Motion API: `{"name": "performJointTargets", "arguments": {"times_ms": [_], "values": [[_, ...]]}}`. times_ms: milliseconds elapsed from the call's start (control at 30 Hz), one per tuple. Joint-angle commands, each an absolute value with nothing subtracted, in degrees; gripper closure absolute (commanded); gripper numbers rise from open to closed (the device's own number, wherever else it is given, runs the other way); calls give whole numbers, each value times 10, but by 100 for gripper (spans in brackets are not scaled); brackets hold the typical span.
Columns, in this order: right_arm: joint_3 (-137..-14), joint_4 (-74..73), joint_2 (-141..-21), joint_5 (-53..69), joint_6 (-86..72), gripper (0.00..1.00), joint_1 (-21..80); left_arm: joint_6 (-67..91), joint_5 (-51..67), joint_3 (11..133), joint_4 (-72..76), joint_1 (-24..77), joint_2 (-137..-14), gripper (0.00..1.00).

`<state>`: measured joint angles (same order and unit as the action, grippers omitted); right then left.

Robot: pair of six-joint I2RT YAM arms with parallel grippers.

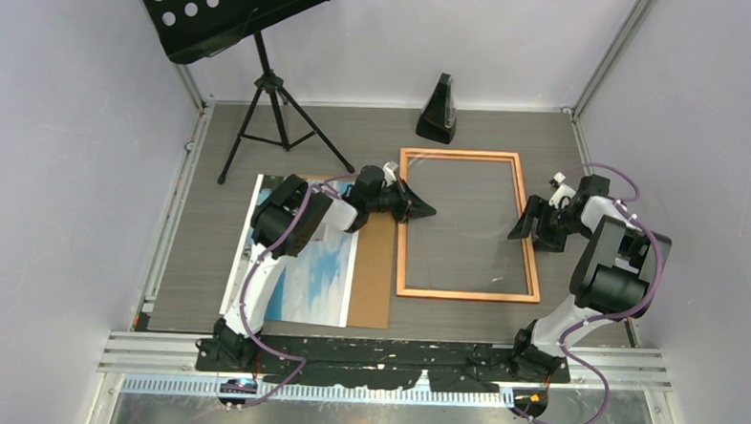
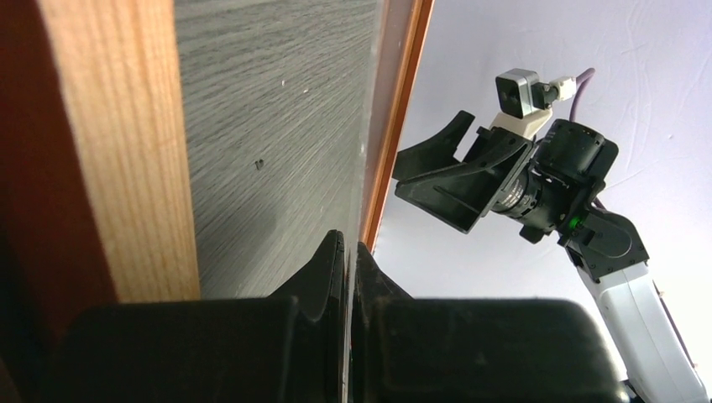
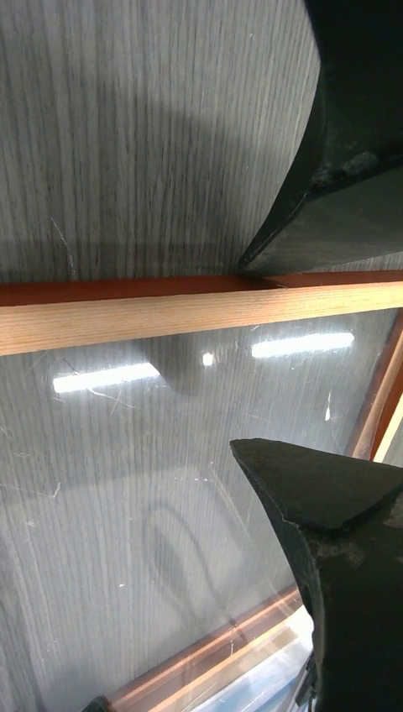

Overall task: Put the photo into the frame
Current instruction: Place the photo frame item in the photo frame.

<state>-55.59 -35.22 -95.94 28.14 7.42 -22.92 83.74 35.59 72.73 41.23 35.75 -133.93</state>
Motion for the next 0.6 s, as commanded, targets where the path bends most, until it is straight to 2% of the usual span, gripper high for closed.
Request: {"name": "performJointTargets", "arguments": {"times_ms": [0, 200, 567], "values": [[-564, -349, -964, 290, 80, 23, -222, 827, 357, 710, 334, 378, -1332, 100], [-564, -350, -962, 288, 80, 23, -221, 813, 360, 718, 302, 378, -1331, 100], [-566, -353, -955, 282, 82, 23, -221, 803, 373, 741, 275, 380, -1342, 93]]}}
